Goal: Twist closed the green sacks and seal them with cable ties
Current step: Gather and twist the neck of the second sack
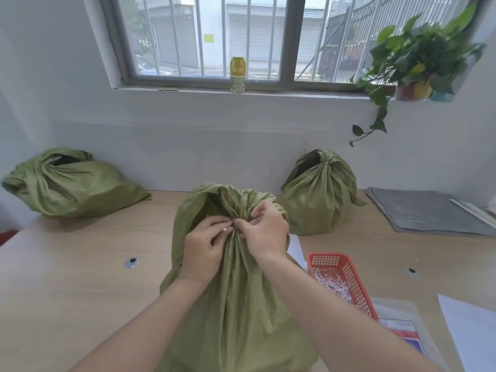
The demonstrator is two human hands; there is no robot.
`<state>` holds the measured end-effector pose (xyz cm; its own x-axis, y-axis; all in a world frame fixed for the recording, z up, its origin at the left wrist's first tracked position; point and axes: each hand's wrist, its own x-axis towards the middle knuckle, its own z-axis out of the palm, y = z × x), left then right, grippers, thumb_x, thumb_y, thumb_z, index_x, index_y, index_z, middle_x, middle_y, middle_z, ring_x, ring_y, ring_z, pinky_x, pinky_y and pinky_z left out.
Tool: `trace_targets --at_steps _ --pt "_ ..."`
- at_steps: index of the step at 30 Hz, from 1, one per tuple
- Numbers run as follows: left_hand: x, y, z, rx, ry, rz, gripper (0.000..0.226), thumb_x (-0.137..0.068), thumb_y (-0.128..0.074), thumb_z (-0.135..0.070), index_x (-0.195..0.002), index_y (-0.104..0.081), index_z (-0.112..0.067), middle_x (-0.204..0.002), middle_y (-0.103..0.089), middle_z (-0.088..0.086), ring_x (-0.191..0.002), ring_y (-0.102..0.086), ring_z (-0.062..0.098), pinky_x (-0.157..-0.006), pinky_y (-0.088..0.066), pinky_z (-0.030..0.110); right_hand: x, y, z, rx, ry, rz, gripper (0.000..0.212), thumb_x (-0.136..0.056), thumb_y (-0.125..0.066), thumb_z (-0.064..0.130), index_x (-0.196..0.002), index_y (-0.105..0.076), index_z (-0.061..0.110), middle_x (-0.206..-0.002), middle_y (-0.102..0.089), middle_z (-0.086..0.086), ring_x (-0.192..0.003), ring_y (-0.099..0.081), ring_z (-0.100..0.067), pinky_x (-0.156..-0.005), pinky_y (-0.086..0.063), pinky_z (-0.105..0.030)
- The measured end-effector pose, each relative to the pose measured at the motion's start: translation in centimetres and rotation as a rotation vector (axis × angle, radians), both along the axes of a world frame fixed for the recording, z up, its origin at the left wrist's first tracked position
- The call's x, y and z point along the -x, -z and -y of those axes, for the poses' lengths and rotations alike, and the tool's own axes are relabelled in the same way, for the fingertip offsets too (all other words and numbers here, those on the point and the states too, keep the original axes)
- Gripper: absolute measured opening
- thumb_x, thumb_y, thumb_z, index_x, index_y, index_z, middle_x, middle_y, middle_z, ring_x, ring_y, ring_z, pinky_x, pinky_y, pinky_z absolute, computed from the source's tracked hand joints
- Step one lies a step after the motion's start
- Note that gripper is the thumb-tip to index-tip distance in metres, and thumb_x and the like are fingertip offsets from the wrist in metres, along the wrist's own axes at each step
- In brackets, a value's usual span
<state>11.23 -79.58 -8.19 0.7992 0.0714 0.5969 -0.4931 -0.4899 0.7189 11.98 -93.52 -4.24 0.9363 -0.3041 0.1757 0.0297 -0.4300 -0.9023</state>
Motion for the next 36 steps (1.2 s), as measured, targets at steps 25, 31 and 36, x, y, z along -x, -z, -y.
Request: trace_targets --at_steps 25,31,36 --pt "-0.3 -0.7 -0.1 0.176 -0.016 -0.148 0.016 -0.087 -0.079 -0.007 -0.088 -0.082 -0.023 -0.082 -0.078 -0.014 -0.080 -0.075 0.007 -0.079 -0.062 0.038 0.5 1.9 1.5 -0.162 -0.317 0.264 0.012 -0.087 -0.076 0.005 -0.085 -0.079 0.017 -0.082 -0.077 0.007 -0.080 -0.072 -0.019 -0.079 -0.060 -0.051" --pt "-0.4 -0.6 -0.2 0.127 -0.010 -0.098 0.015 -0.088 -0.077 -0.006 -0.092 -0.083 -0.020 -0.084 -0.079 -0.013 -0.080 -0.075 0.008 -0.077 -0.062 0.042 0.2 2.1 1.4 -0.083 -0.311 0.318 0.018 -0.090 -0.073 0.004 -0.086 -0.080 0.020 -0.085 -0.075 0.011 -0.084 -0.072 -0.017 -0.078 -0.061 -0.048" --pt "-0.1 -0.8 0.0 0.067 -0.011 -0.060 0.017 -0.089 -0.075 -0.003 -0.091 -0.083 -0.018 -0.080 -0.077 -0.013 -0.074 -0.073 0.009 -0.071 -0.059 0.038 0.3 2.2 1.3 -0.079 -0.313 0.297 0.013 -0.090 -0.072 0.002 -0.089 -0.080 0.012 -0.085 -0.076 0.006 -0.081 -0.073 -0.017 -0.076 -0.062 -0.045"
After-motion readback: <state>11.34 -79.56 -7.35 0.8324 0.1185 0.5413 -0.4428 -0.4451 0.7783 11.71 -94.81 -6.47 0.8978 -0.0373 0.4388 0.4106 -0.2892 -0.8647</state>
